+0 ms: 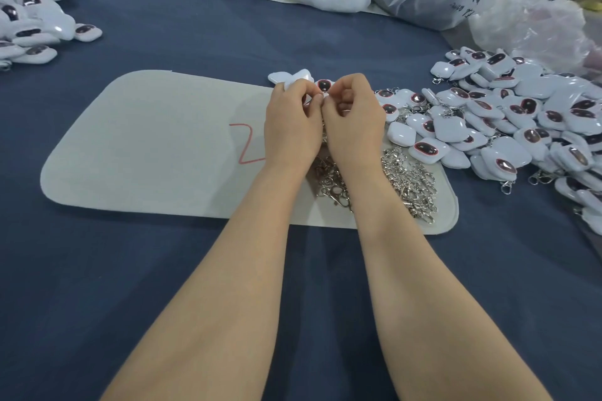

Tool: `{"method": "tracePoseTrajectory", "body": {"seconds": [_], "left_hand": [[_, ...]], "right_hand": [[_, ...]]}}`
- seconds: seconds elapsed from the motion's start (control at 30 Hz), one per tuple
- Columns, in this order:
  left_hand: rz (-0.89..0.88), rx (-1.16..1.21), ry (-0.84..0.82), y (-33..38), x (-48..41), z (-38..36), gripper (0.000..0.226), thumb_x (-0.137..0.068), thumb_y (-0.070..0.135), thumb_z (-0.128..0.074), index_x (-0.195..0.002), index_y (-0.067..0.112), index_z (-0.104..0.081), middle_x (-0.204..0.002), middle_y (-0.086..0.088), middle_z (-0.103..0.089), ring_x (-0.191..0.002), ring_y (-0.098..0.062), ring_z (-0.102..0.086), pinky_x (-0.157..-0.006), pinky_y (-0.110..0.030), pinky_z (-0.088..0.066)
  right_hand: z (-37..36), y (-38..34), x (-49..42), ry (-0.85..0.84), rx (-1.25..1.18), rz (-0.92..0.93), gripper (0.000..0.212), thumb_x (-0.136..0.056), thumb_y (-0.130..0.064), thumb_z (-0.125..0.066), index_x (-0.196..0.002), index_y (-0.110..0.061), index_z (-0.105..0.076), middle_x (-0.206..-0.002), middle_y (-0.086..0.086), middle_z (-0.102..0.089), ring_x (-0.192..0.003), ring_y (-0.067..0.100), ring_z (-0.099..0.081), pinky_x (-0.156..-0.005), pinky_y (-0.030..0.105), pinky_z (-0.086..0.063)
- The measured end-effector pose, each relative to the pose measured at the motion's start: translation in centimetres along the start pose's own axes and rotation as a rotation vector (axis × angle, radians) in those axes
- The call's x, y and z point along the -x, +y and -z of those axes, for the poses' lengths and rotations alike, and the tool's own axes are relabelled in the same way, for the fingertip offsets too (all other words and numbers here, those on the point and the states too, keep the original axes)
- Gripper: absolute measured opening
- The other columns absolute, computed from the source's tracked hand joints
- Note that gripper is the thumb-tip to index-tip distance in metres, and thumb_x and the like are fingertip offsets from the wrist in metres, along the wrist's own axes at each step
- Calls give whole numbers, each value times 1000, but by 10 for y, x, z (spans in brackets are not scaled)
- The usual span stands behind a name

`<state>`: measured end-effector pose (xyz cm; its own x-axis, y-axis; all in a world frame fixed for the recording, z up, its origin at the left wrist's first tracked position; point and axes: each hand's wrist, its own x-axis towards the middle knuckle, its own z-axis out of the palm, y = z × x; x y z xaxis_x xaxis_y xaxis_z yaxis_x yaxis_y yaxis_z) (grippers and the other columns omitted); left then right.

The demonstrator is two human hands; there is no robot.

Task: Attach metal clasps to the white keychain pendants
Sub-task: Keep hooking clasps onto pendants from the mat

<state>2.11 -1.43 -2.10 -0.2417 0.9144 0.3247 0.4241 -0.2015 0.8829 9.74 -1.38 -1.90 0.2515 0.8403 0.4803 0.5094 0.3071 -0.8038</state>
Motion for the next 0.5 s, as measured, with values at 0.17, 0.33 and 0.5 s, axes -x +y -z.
{"method": "tracePoseTrajectory", "body": {"seconds": [0.17, 0.33, 0.5], "left_hand": [[-4, -16, 3, 1, 1, 1, 12, -94, 14, -53, -95, 10, -64, -100, -2, -53, -86, -11, -47, -74, -20, -38], [1, -32, -1, 3, 2, 1, 13, -93, 13, -52, -96, 9, -64, -105, -6, -56, -91, -16, -52, -80, -26, -43], [-6, -50, 2, 4, 2, 3, 14, -94, 12, -51, -97, 8, -64, -105, -7, -55, -95, -22, -55, -83, -33, -46]], "right_hand": [[0, 1, 1, 10, 12, 5, 9, -83, -1, -57, -89, -8, -57, -71, -21, -50, -63, -7, -49, -63, 6, -38], [-1, 2, -1, 3, 3, -23, 8, -83, -2, -59, -89, -7, -61, -71, -20, -51, -62, -8, -49, -64, 3, -39], [0, 1, -1, -59, -18, -32, 10, -84, -1, -58, -88, -10, -58, -73, -18, -51, -64, -5, -49, -65, 7, -41]]}}
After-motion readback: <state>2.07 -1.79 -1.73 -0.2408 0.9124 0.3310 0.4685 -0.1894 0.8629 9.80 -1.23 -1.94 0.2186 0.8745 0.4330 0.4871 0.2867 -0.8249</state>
